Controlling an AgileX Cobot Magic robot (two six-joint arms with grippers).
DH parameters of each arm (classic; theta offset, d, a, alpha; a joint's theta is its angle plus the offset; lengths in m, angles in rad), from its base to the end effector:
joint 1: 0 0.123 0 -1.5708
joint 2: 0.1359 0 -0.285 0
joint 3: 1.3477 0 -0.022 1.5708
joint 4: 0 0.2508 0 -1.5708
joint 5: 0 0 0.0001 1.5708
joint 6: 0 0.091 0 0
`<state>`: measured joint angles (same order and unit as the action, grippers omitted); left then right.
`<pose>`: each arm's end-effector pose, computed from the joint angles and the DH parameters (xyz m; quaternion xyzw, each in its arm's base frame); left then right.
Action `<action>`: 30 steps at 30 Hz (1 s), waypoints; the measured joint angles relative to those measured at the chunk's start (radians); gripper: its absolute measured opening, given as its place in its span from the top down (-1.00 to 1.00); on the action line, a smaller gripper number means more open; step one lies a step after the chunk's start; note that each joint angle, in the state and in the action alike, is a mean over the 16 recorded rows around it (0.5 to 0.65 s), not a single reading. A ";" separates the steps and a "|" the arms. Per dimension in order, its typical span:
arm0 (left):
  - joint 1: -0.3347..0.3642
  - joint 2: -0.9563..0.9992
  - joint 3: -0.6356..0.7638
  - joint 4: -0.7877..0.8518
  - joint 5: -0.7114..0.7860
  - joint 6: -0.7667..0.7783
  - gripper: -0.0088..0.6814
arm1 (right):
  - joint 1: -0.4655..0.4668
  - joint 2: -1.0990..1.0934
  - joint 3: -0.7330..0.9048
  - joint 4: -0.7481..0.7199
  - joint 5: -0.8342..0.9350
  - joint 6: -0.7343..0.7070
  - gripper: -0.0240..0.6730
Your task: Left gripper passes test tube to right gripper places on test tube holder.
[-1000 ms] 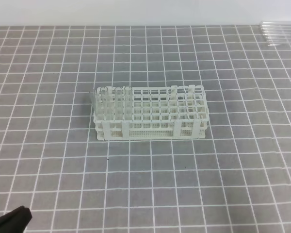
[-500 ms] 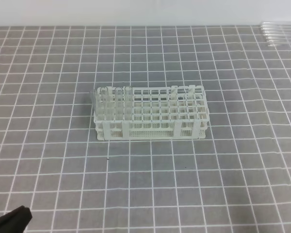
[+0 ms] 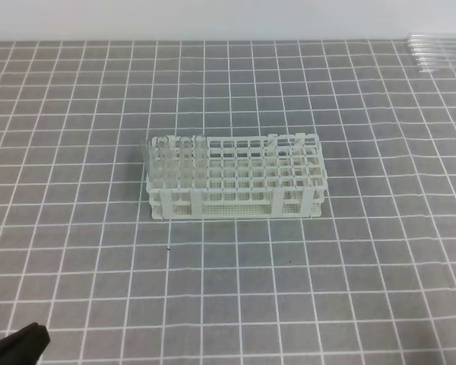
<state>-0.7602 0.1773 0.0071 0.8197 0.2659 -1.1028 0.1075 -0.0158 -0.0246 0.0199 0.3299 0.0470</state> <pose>0.0602 -0.0330 0.1835 0.1246 0.7877 -0.2363 0.5551 0.0518 0.0062 0.1925 -0.0182 0.7747 0.0572 0.6295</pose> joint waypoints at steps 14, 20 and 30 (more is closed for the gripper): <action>0.000 -0.002 -0.005 -0.002 0.001 -0.001 0.98 | 0.000 0.000 0.028 -0.001 -0.011 0.018 0.97; 0.000 -0.002 -0.005 -0.002 0.001 -0.001 0.98 | 0.000 0.000 0.028 0.002 -0.011 0.019 0.97; 0.000 -0.001 -0.003 0.016 0.001 -0.001 0.98 | 0.000 0.000 0.028 0.002 -0.011 0.019 0.97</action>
<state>-0.7599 0.1763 0.0045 0.8354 0.2668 -1.1033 0.1075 -0.0158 0.0031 0.0219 0.3189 0.0662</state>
